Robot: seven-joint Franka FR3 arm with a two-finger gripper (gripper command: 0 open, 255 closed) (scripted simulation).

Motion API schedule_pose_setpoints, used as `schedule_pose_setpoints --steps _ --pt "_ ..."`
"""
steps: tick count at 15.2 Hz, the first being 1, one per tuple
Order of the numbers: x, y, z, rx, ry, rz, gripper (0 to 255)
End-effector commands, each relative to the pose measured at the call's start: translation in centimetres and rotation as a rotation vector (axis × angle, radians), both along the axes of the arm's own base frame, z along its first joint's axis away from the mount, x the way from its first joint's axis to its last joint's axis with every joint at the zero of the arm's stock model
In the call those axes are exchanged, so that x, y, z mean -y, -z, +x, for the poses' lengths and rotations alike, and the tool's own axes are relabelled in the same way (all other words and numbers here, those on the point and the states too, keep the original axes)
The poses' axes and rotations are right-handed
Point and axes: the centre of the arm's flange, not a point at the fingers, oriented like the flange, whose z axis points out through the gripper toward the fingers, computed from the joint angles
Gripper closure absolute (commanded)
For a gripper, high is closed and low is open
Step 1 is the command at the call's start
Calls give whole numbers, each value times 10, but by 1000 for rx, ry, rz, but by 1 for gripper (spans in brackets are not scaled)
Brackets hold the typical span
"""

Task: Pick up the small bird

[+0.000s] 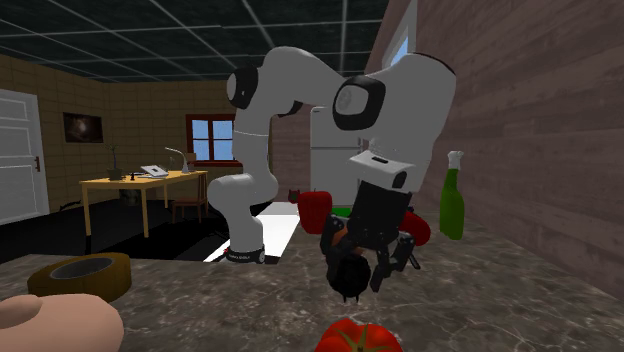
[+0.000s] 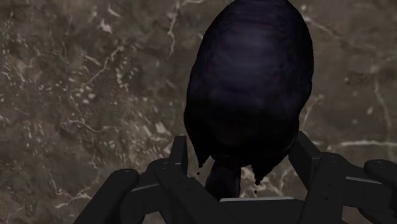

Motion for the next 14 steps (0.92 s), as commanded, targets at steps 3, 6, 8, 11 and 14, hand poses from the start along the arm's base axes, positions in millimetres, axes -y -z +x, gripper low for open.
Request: schedule_pose_setpoints --steps 3,6,8,11,14 --pt "0 -18 0 0 -1 1 255" --pt "0 -34 0 0 -1 1 255" --pt "0 -45 0 0 -1 1 255" --pt "0 -60 0 0 -1 1 255" --pt "0 -76 0 0 -1 1 255"
